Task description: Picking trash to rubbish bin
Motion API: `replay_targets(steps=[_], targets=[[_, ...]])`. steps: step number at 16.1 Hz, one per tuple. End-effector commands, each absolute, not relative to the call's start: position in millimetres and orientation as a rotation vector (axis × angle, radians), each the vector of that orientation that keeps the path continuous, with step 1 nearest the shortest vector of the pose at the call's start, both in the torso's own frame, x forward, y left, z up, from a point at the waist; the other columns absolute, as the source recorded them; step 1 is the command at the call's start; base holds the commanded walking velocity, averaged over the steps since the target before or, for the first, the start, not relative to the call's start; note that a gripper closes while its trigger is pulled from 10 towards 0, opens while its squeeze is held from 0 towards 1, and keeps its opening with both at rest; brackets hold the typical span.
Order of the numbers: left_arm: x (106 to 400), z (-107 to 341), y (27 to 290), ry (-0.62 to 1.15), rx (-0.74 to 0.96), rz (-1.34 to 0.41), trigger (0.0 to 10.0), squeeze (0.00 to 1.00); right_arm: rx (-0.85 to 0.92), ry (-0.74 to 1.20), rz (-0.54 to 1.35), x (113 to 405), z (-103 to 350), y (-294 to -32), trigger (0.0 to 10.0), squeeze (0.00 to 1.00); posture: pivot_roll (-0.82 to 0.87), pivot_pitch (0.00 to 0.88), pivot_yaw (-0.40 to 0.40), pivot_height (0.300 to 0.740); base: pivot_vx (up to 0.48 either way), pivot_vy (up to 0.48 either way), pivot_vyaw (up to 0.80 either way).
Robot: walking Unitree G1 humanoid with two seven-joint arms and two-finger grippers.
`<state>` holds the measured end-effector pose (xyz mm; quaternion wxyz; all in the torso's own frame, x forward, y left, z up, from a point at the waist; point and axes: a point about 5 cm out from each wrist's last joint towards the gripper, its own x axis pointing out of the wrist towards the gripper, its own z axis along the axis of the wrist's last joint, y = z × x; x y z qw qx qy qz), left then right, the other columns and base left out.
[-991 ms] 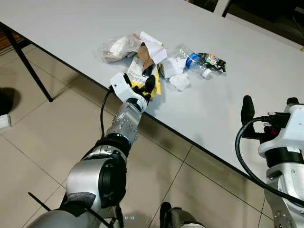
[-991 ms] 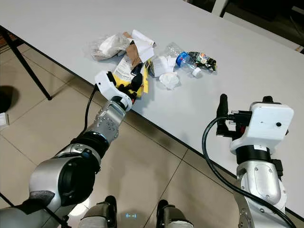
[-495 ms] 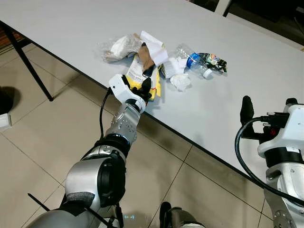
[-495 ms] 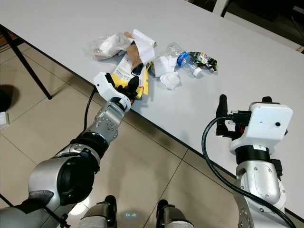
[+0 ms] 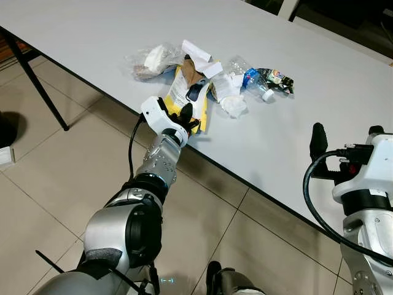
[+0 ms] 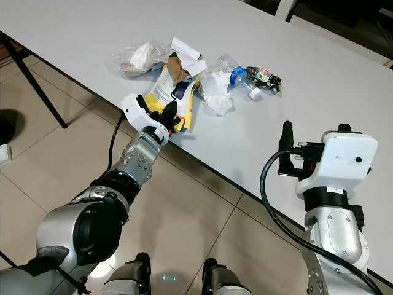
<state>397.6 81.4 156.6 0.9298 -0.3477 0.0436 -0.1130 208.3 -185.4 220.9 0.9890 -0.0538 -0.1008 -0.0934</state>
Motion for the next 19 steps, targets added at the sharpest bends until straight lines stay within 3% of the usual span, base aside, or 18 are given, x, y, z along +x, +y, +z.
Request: replay_targets(steps=[1, 5, 10, 12, 19], targets=[[397.8, 160.6, 73.3, 0.091, -0.676, -0.273, 0.0, 0.00, -0.114, -0.201, -0.217, 208.5, 220.4, -189.5, 10.0, 0.00, -0.15, 0.216, -0.115, 0.740, 0.000, 0.000, 0.00], [400.6, 167.1, 80.0, 0.053, -0.608, -0.242, 0.0, 0.00, -0.107, -0.210, -0.213, 214.9, 219.7, -189.7, 10.0, 0.00, -0.11, 0.196, -0.108, 0.740, 0.000, 0.000, 0.00], [403.2, 194.7, 90.6, -0.154, -0.250, -0.279, 0.0, 0.00, -0.072, -0.244, -0.183, 233.2, 218.1, -181.7, 10.0, 0.00, -0.01, 0.153, -0.084, 0.740, 0.000, 0.000, 0.00], [403.1, 195.7, 94.5, -0.167, -0.184, -0.274, 0.0, 0.00, -0.053, -0.260, -0.172, 239.3, 217.2, -178.0, 10.0, 0.00, 0.02, 0.137, -0.071, 0.740, 0.000, 0.000, 0.00], [394.7, 180.8, 103.0, -0.161, -0.081, -0.267, 0.0, 0.00, -0.005, -0.307, -0.155, 251.9, 213.8, -167.7, 10.0, 0.00, 0.10, 0.106, -0.024, 0.740, 0.000, 0.000, 0.00]])
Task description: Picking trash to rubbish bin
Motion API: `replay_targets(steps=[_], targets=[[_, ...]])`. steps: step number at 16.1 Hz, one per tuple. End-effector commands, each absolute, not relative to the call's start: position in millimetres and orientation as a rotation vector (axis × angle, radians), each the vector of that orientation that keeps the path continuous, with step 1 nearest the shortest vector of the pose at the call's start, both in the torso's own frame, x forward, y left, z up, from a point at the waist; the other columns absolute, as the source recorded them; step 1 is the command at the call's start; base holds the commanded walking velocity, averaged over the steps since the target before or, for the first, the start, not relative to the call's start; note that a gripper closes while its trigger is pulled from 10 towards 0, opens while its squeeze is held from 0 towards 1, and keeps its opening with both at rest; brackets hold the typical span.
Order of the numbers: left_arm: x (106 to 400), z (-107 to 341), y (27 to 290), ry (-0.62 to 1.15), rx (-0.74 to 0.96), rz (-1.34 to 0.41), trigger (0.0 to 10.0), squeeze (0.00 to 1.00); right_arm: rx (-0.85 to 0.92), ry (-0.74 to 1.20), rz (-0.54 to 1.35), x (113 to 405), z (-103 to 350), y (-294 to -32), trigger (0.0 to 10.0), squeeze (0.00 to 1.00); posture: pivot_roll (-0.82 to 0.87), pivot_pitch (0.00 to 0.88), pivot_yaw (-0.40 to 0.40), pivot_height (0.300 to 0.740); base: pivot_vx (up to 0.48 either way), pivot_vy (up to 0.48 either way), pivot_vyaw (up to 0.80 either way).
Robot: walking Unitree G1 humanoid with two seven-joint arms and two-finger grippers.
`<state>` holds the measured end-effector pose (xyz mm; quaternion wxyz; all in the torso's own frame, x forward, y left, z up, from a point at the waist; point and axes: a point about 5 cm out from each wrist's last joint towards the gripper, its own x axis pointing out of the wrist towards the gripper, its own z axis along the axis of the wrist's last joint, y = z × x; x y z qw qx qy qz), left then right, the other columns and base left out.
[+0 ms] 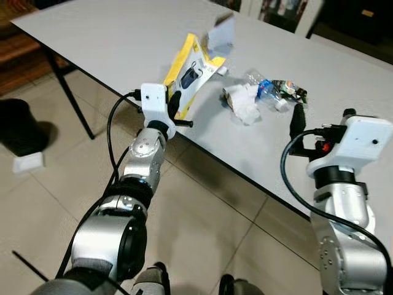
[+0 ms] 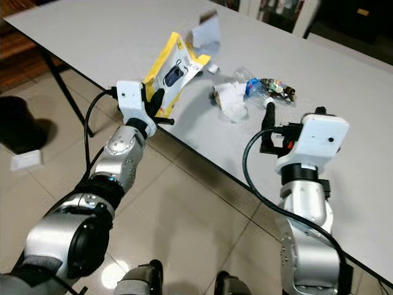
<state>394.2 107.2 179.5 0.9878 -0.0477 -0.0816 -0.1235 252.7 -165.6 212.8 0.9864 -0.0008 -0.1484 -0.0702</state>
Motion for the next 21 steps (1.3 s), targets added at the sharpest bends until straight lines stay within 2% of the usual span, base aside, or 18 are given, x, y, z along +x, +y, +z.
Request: replay_targets(steps=[1, 6, 9, 14, 17, 18, 20, 21], targets=[[392.2, 180.0, 103.1, -0.162, -0.087, -0.265, 0.0, 0.00, -0.002, -0.310, -0.152, 252.8, 212.5, -166.1, 10.0, 0.00, 0.11, 0.104, -0.019, 0.740, 0.000, 0.000, 0.00], [369.6, 179.3, 94.2, -0.211, -0.036, -0.326, 0.0, 0.00, 0.011, -0.321, -0.144, 256.4, 209.2, -163.8, 10.0, 0.00, 0.15, 0.096, -0.019, 0.740, 0.000, 0.000, 0.00], [355.8, 211.9, 90.8, -0.445, 0.149, -0.370, 0.0, 0.00, 0.008, -0.330, -0.145, 257.7, 209.7, -165.1, 10.0, 0.00, 0.15, 0.095, -0.024, 0.740, 0.000, 0.000, 0.00], [351.4, 250.9, 88.2, -0.574, 0.159, -0.336, 0.0, 0.00, 0.008, -0.338, -0.141, 259.4, 210.2, -163.9, 10.0, 0.00, 0.15, 0.094, -0.027, 0.740, 0.000, 0.000, 0.00], [359.0, 215.4, 100.6, -0.385, 0.136, -0.292, 0.0, 0.00, 0.008, -0.335, -0.136, 259.9, 208.9, -162.5, 10.0, 0.00, 0.15, 0.094, -0.026, 0.740, 0.000, 0.000, 0.00], [359.5, 199.5, 109.0, -0.304, 0.123, -0.263, 1.3, 0.00, 0.009, -0.332, -0.136, 259.4, 208.2, -162.6, 10.0, 0.00, 0.15, 0.099, -0.028, 0.740, 0.000, 0.000, 0.00], [356.8, 189.8, 114.4, -0.264, 0.122, -0.247, 1.8, 0.00, 0.012, -0.319, -0.135, 258.3, 205.6, -163.0, 10.0, 0.00, 0.15, 0.103, -0.031, 0.740, 0.000, 0.000, 0.00], [355.6, 184.7, 116.0, -0.242, 0.118, -0.240, 2.5, 0.00, 0.016, -0.304, -0.132, 258.4, 202.5, -162.7, 10.0, 0.00, 0.15, 0.103, -0.031, 0.740, 0.000, 0.000, 0.00]])
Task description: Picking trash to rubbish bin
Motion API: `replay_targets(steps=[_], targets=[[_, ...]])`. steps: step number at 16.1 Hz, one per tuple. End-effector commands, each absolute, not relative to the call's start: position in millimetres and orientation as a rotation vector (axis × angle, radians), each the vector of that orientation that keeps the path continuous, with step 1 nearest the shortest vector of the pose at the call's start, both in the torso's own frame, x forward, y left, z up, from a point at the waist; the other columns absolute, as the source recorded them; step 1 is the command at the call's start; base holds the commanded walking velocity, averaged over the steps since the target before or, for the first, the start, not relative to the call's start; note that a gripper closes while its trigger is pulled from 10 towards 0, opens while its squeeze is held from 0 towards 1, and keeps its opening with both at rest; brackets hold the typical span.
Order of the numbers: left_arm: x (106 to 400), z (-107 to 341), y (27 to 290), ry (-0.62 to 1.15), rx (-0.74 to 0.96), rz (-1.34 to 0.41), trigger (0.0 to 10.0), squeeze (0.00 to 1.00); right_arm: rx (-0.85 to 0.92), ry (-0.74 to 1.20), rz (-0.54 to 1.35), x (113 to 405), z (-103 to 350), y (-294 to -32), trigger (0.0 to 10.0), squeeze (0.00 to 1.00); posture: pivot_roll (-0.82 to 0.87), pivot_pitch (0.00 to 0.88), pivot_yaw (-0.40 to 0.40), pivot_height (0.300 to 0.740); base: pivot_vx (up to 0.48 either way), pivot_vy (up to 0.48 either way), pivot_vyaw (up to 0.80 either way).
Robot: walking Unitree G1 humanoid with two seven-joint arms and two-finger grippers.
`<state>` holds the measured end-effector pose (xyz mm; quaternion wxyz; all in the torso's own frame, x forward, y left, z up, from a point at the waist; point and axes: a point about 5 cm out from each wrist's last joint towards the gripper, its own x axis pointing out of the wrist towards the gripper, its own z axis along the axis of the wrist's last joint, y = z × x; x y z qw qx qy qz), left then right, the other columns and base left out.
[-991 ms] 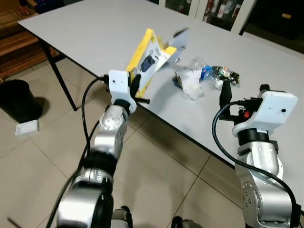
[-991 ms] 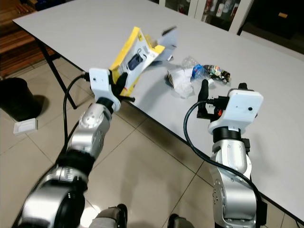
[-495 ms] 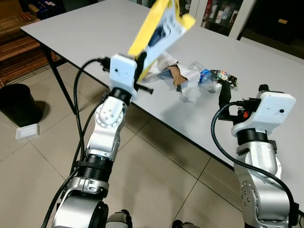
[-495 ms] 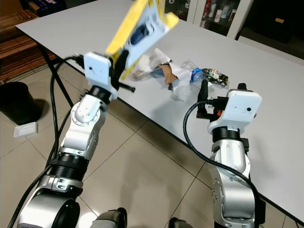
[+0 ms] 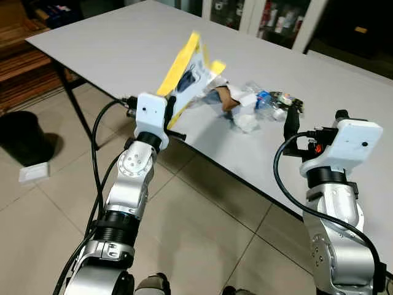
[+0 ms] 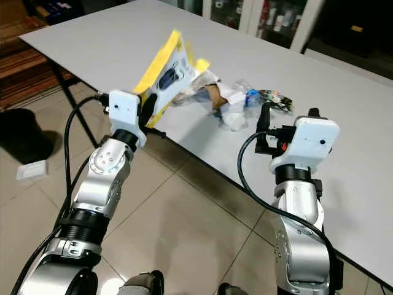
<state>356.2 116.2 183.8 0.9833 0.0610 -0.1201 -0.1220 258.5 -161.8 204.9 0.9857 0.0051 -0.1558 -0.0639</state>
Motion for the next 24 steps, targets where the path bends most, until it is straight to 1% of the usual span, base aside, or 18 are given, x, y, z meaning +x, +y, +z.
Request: replay_targets(steps=[1, 3, 4, 5, 6, 7, 8, 10, 12, 13, 14, 15, 17, 20, 21, 23, 24], targets=[[353.7, 179.3, 117.7, -0.222, 0.119, -0.236, 2.5, 0.00, 0.020, -0.291, -0.128, 258.4, 199.9, -162.1, 10.0, 0.00, 0.16, 0.109, -0.036, 0.740, 0.000, 0.000, 0.00], [350.0, 167.3, 122.1, -0.168, 0.116, -0.224, 4.3, 0.00, 0.029, -0.268, -0.124, 258.1, 195.0, -161.7, 10.0, 0.00, 0.16, 0.112, -0.040, 0.740, 0.000, 0.000, 0.00], [348.4, 166.3, 122.2, -0.163, 0.112, -0.228, 4.7, 0.00, 0.032, -0.261, -0.123, 258.3, 193.1, -161.7, 10.0, 0.00, 0.17, 0.116, -0.043, 0.740, 0.000, 0.000, 0.00], [348.8, 166.3, 122.1, -0.158, 0.107, -0.228, 6.7, 0.00, 0.033, -0.257, -0.122, 258.7, 192.5, -161.4, 10.0, 0.00, 0.17, 0.115, -0.043, 0.740, 0.000, 0.000, -0.60], [349.0, 166.5, 122.0, -0.156, 0.105, -0.228, 6.7, 0.00, 0.034, -0.256, -0.121, 258.8, 192.5, -161.4, 10.0, 0.00, 0.17, 0.115, -0.043, 0.740, 0.000, 0.000, -0.60], [350.1, 167.5, 122.0, -0.156, 0.103, -0.226, 7.7, 0.00, 0.037, -0.256, -0.121, 259.1, 192.5, -161.3, 10.0, 0.00, 0.17, 0.115, -0.044, 0.740, 0.000, 0.000, -0.80], [353.8, 171.1, 121.2, -0.159, 0.096, -0.221, 7.6, 0.00, 0.042, -0.256, -0.120, 260.4, 192.8, -161.0, 10.0, 0.00, 0.17, 0.112, -0.044, 0.740, 0.000, 0.000, -0.80], [355.5, 173.1, 119.2, -0.158, 0.088, -0.220, 7.8, 0.00, 0.040, -0.258, -0.120, 260.9, 193.2, -161.1, 10.0, 0.00, 0.16, 0.107, -0.040, 0.740, 0.000, 0.000, 0.00], [356.8, 175.7, 116.3, -0.161, 0.077, -0.222, 7.4, 0.00, 0.037, -0.262, -0.127, 259.8, 193.4, -162.5, 10.0, 0.00, 0.15, 0.104, -0.037, 0.740, 0.000, 0.000, -0.30], [357.4, 176.7, 115.4, -0.162, 0.070, -0.220, 7.4, 0.00, 0.034, -0.266, -0.127, 259.3, 193.6, -162.7, 10.0, 0.00, 0.15, 0.104, -0.036, 0.740, 0.000, 0.000, 0.00], [357.9, 177.5, 115.0, -0.163, 0.068, -0.221, 7.6, 0.00, 0.032, -0.266, -0.127, 259.1, 193.4, -162.7, 10.0, 0.00, 0.15, 0.103, -0.037, 0.740, 0.000, 0.000, 0.00], [358.7, 178.6, 114.9, -0.164, 0.069, -0.223, 7.5, 0.00, 0.030, -0.267, -0.127, 258.9, 193.4, -162.4, 10.0, 0.00, 0.15, 0.103, -0.037, 0.740, 0.000, 0.000, 0.00], [362.7, 180.9, 118.6, -0.162, 0.072, -0.211, 7.5, 0.00, 0.029, -0.272, -0.125, 258.9, 194.3, -161.9, 10.0, 0.00, 0.15, 0.100, -0.037, 0.740, 0.000, 0.281, 0.00], [366.4, 183.2, 120.9, -0.161, 0.072, -0.196, 7.1, 0.00, 0.028, -0.275, -0.125, 260.1, 194.8, -161.7, 10.0, 0.00, 0.15, 0.095, -0.035, 0.740, 0.000, 0.344, 0.00], [367.0, 184.2, 120.5, -0.164, 0.073, -0.196, 7.3, 0.00, 0.029, -0.278, -0.126, 260.0, 195.2, -162.0, 10.0, 0.00, 0.15, 0.095, -0.035, 0.740, 0.000, 0.405, 0.00], [367.7, 183.9, 120.4, -0.162, 0.074, -0.197, 6.9, 0.00, 0.030, -0.279, -0.127, 260.3, 195.3, -161.7, 10.0, 0.00, 0.15, 0.092, -0.033, 0.740, 0.000, 0.426, 0.00], [368.3, 183.8, 120.3, -0.161, 0.074, -0.197, 7.1, 0.00, 0.030, -0.279, -0.128, 260.4, 195.3, -161.5, 10.0, 0.00, 0.15, 0.092, -0.031, 0.740, 0.000, 0.480, 0.00]])
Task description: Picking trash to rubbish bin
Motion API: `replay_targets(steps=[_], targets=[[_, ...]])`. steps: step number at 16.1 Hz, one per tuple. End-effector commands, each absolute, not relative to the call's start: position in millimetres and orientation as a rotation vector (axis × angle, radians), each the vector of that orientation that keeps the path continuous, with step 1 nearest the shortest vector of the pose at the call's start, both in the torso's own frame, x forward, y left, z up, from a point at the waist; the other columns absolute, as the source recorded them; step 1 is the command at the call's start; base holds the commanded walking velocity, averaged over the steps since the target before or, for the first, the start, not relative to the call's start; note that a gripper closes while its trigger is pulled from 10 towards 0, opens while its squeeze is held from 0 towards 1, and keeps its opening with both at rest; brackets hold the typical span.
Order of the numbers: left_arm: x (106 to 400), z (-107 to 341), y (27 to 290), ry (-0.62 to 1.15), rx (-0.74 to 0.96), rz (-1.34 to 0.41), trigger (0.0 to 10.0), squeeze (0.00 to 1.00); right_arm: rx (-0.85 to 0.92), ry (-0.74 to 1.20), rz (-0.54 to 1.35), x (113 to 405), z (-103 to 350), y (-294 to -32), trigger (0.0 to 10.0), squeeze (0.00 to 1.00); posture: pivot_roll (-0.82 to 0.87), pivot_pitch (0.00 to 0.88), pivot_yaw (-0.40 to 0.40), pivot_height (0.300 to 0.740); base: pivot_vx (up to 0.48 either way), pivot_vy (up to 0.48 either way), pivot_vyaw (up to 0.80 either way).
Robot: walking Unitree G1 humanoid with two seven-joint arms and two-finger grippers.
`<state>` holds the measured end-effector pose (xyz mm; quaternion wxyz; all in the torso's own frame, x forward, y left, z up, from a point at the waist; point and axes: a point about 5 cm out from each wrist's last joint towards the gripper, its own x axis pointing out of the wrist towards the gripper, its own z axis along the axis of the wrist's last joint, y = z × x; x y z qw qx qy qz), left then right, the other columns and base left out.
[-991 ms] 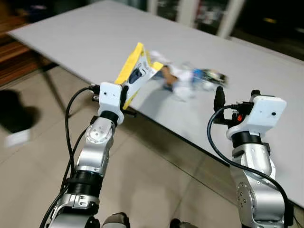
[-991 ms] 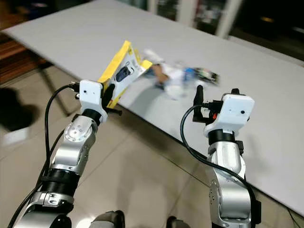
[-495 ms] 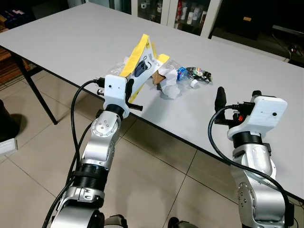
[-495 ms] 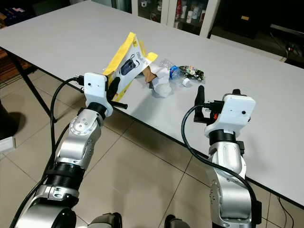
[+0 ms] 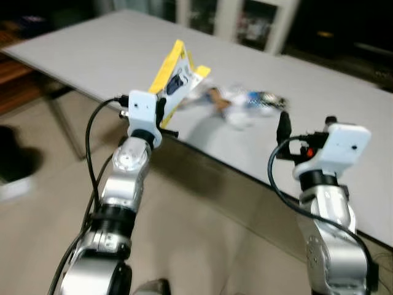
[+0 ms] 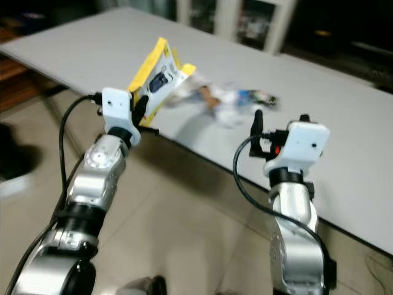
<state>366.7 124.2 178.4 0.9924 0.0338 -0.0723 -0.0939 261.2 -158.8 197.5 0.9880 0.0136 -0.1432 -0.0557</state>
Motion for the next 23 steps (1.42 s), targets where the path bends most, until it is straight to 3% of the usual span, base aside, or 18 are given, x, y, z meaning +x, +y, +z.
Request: replay_targets(steps=[1, 2, 4, 5, 6, 7, 8, 10, 11, 12, 13, 23], targets=[[368.7, 183.8, 120.0, -0.161, 0.074, -0.197, 7.3, 0.00, 0.031, -0.279, -0.129, 260.4, 195.3, -161.5, 10.0, 0.00, 0.15, 0.093, -0.029, 0.740, 0.000, 0.480, 0.00], [369.0, 183.8, 120.1, -0.159, 0.076, -0.194, 6.8, 0.00, 0.031, -0.280, -0.129, 260.4, 195.3, -161.3, 10.0, 0.00, 0.15, 0.094, -0.027, 0.740, 0.000, 0.420, 0.00], [369.4, 184.0, 119.9, -0.158, 0.073, -0.192, 7.1, 0.00, 0.032, -0.280, -0.131, 260.3, 195.2, -161.3, 10.0, 0.00, 0.15, 0.094, -0.027, 0.740, 0.000, 0.381, 0.00], [369.6, 185.3, 118.7, -0.167, 0.071, -0.196, 8.2, 0.00, 0.032, -0.280, -0.132, 260.1, 195.2, -161.2, 10.0, 0.00, 0.15, 0.095, -0.028, 0.740, 0.000, 0.000, 0.00], [369.5, 186.6, 116.7, -0.177, 0.071, -0.204, 8.7, 0.00, 0.030, -0.281, -0.133, 259.8, 195.2, -161.4, 10.0, 0.00, 0.15, 0.095, -0.028, 0.740, 0.000, 0.000, 0.00], [369.5, 186.8, 115.6, -0.176, 0.068, -0.208, 8.4, 0.00, 0.030, -0.282, -0.134, 259.7, 195.3, -161.7, 10.0, 0.00, 0.15, 0.095, -0.028, 0.740, 0.000, 0.000, 0.00], [370.3, 185.7, 114.1, -0.160, 0.062, -0.210, 7.0, 0.00, 0.029, -0.284, -0.136, 259.4, 196.0, -162.3, 10.0, 0.00, 0.15, 0.095, -0.028, 0.740, 0.000, 0.000, 0.00], [372.1, 185.5, 112.0, -0.143, 0.051, -0.216, 6.1, 0.00, 0.026, -0.293, -0.142, 259.8, 198.1, -163.1, 10.0, 0.00, 0.14, 0.094, -0.032, 0.740, 0.000, 0.000, 0.00], [373.0, 187.0, 110.2, -0.144, 0.046, -0.223, 6.1, 0.00, 0.022, -0.303, -0.154, 259.7, 200.4, -164.2, 10.0, 0.00, 0.14, 0.094, -0.032, 0.740, 0.000, 0.000, 0.00], [373.5, 187.7, 107.9, -0.146, 0.044, -0.236, 6.7, 0.00, 0.020, -0.314, -0.173, 259.1, 202.2, -166.6, 10.0, 0.00, 0.14, 0.094, -0.029, 0.740, 0.000, 0.000, 0.00], [373.0, 187.4, 103.5, -0.148, 0.037, -0.270, 10.0, 0.00, 0.020, -0.317, -0.191, 258.5, 202.2, -169.1, 10.0, 0.00, 0.14, 0.093, -0.025, 0.740, 0.000, 0.000, 0.00], [371.8, 191.4, 63.7, -0.115, 0.034, -0.464, 10.0, 0.00, 0.029, -0.333, -0.284, 257.0, 199.3, -180.4, 10.0, 0.00, 0.14, 0.062, 0.039, 0.740, 0.000, 0.000, -0.27]])
